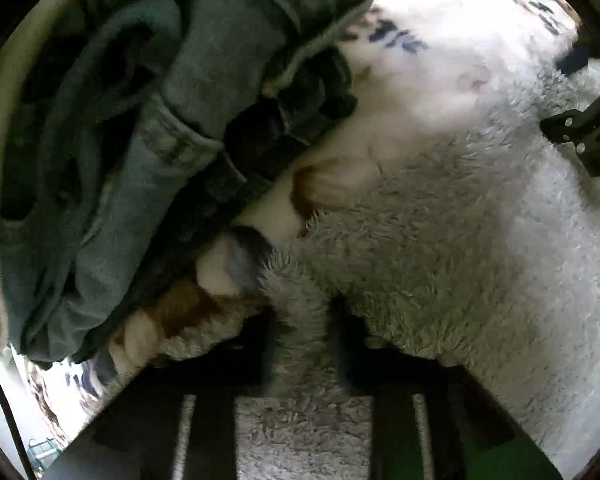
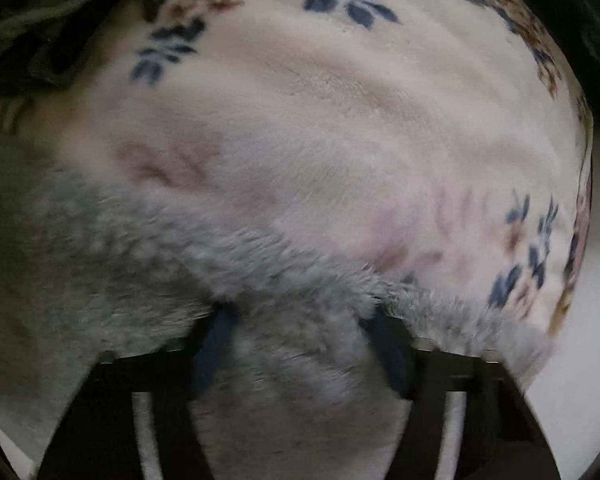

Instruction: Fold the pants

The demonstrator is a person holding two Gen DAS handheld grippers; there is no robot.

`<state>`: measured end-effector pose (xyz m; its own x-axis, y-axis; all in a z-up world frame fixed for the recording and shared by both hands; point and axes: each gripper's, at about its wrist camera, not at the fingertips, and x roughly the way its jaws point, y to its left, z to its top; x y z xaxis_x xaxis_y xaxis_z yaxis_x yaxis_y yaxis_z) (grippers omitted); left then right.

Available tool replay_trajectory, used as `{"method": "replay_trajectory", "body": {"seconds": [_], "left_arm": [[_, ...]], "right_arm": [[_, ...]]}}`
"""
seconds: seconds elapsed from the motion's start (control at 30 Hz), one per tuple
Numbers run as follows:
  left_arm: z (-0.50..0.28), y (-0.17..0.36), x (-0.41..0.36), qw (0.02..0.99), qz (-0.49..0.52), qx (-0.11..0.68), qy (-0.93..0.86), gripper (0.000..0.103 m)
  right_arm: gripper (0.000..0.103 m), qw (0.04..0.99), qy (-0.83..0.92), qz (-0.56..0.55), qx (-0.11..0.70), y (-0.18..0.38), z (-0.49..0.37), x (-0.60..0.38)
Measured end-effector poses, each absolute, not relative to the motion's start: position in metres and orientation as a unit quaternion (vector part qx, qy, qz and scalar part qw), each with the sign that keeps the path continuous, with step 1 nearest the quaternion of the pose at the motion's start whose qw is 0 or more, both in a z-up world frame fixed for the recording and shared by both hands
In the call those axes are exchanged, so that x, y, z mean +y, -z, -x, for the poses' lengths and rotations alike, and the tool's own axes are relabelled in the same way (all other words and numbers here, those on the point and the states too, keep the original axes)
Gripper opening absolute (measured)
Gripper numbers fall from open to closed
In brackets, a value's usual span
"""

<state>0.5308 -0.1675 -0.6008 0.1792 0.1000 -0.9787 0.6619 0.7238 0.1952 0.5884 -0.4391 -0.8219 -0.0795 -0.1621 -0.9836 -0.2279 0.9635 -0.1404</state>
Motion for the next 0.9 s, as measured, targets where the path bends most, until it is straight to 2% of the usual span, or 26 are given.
{"method": "replay_trajectory", "body": {"seconds": [0.03, 0.1, 0.33, 0.43, 0.67, 0.8, 0.9], "left_arm": [[-0.530, 0.594, -0.165, 0.707, -0.307, 0.606, 0.195, 0.011], [-0.526, 0.575, -0.159, 0.723, -0.289, 0.602, 0.180, 0.009], [-0.487, 0.464, -0.131, 0.789, -0.199, 0.569, 0.118, 0.008], [-0.443, 0.442, -0.125, 0.807, -0.163, 0.560, 0.095, 0.008], [-0.335, 0.456, -0.104, 0.803, -0.083, 0.586, 0.065, 0.008], [-0.258, 0.483, -0.097, 0.771, -0.068, 0.630, 0.066, 0.008], [-0.214, 0.526, -0.090, 0.736, -0.074, 0.670, 0.064, 0.008]], "right_arm": [[0.018, 0.676, -0.019, 0.124, 0.726, 0.817, -0.584, -0.440], [0.013, 0.695, 0.002, 0.118, 0.709, 0.802, -0.573, -0.444], [0.011, 0.765, 0.031, 0.047, 0.642, 0.719, -0.525, -0.465], [0.011, 0.786, 0.035, 0.016, 0.617, 0.687, -0.472, -0.470], [0.011, 0.792, 0.045, -0.026, 0.608, 0.653, -0.324, -0.441], [0.011, 0.767, 0.063, -0.035, 0.638, 0.671, -0.236, -0.430], [0.011, 0.732, 0.070, -0.036, 0.677, 0.705, -0.186, -0.418]]}}
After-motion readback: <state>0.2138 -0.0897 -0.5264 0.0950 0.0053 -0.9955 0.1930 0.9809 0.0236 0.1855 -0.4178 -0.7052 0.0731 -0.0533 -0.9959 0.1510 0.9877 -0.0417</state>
